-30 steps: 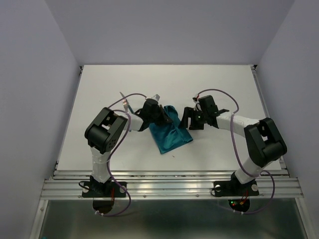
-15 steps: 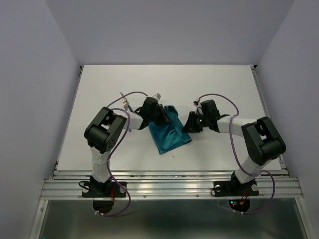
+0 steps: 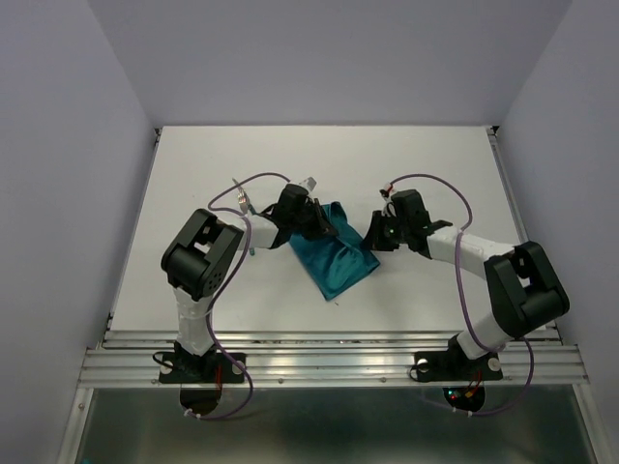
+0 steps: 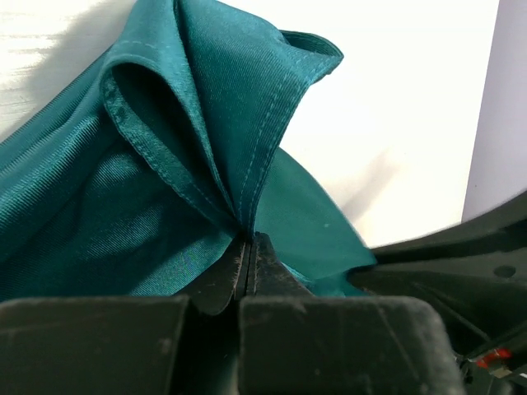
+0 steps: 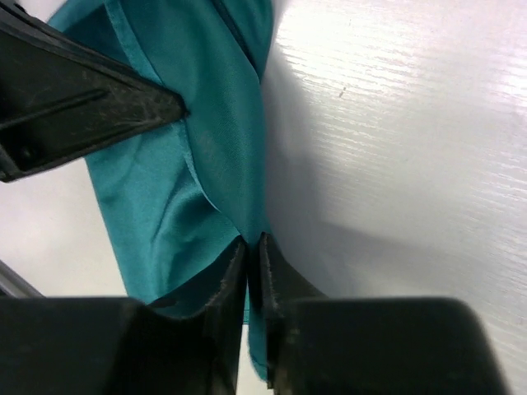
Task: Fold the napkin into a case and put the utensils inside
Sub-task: Fold the 2/3-rectangle-folded napkin at the center of the board.
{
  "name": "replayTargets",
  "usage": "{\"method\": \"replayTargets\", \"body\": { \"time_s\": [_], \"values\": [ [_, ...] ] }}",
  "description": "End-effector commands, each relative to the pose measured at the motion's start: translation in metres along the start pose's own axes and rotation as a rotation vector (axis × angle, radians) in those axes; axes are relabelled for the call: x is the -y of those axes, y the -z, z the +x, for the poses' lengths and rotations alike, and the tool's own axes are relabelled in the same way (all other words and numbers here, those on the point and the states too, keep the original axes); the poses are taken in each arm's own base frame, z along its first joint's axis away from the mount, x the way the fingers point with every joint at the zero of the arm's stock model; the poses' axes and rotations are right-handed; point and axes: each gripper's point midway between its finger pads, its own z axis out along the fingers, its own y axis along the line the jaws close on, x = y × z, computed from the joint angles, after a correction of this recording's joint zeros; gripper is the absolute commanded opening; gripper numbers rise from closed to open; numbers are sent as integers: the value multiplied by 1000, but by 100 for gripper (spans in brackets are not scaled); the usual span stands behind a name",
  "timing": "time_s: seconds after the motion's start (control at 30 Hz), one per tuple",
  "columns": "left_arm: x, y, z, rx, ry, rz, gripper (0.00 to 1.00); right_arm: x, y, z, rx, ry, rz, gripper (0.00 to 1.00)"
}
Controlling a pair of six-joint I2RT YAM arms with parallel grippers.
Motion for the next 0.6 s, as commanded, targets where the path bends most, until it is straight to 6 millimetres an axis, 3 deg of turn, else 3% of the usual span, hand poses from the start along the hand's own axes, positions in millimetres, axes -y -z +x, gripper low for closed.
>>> {"method": "replayTargets", "body": {
  "time_s": [0.0,0.03,0.07,0.13,0.37,0.57],
  "values": [
    [34,17,-23,48,-51,73,0,-9,9,-13,32,76,24,33],
    [36,17,-22,43,-53,77,0,-10,11,-15,32,84,25,39],
    [36,17,-21,39,-52,77,0,-11,12,-15,34,89,25,55],
    [36,17,-20,30,-52,79,0,-13,14,-18,36,93,24,66],
    [33,19,-17,20,-45,73,0,-21,24,-27,57,92,19,66],
    [28,24,-17,22,-43,72,0,-30,31,-32,66,95,10,56]
  ]
}}
